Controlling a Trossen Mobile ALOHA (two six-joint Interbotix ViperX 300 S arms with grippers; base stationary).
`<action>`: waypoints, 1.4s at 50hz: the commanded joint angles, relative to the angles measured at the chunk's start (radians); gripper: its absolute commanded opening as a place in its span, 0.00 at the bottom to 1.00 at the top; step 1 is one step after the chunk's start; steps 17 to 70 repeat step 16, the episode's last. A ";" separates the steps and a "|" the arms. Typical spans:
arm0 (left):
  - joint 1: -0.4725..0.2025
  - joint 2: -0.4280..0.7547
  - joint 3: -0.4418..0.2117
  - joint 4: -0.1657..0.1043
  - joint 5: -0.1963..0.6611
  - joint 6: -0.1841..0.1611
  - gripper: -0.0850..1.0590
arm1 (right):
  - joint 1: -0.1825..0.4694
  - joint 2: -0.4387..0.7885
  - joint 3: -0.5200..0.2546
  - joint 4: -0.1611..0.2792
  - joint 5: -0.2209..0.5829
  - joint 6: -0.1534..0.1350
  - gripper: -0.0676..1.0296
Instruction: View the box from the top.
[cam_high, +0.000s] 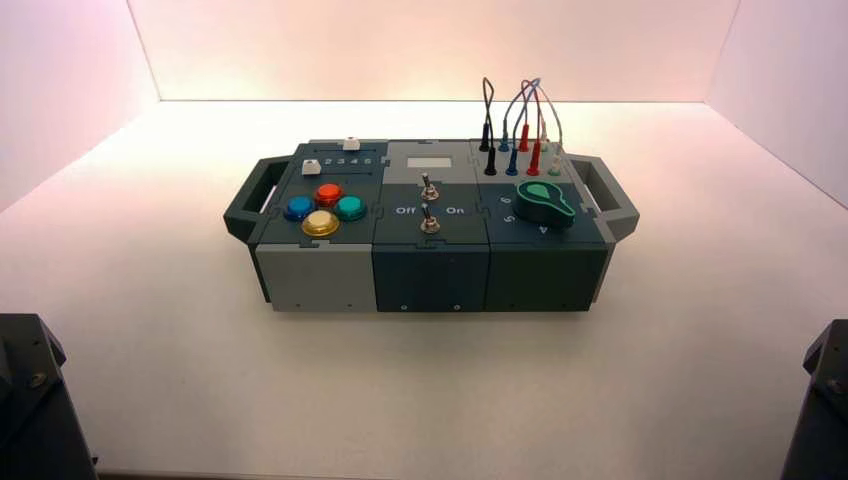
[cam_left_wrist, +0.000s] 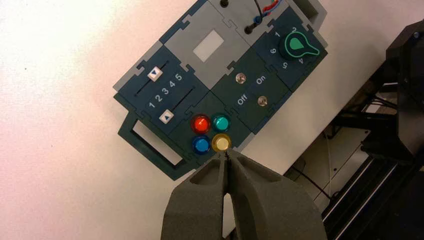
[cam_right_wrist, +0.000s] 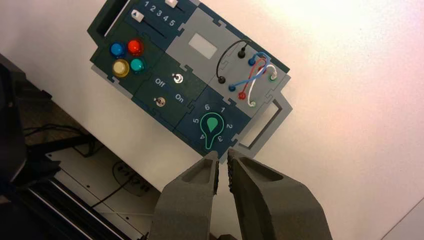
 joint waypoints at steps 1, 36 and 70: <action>-0.005 -0.023 -0.014 -0.002 -0.003 0.003 0.05 | 0.000 -0.017 -0.012 0.003 -0.005 0.003 0.17; -0.005 -0.025 -0.011 0.000 0.002 0.003 0.05 | 0.000 -0.017 -0.008 0.017 -0.005 0.000 0.17; -0.005 -0.025 -0.011 0.000 0.002 0.003 0.05 | 0.000 -0.017 -0.008 0.017 -0.005 0.000 0.17</action>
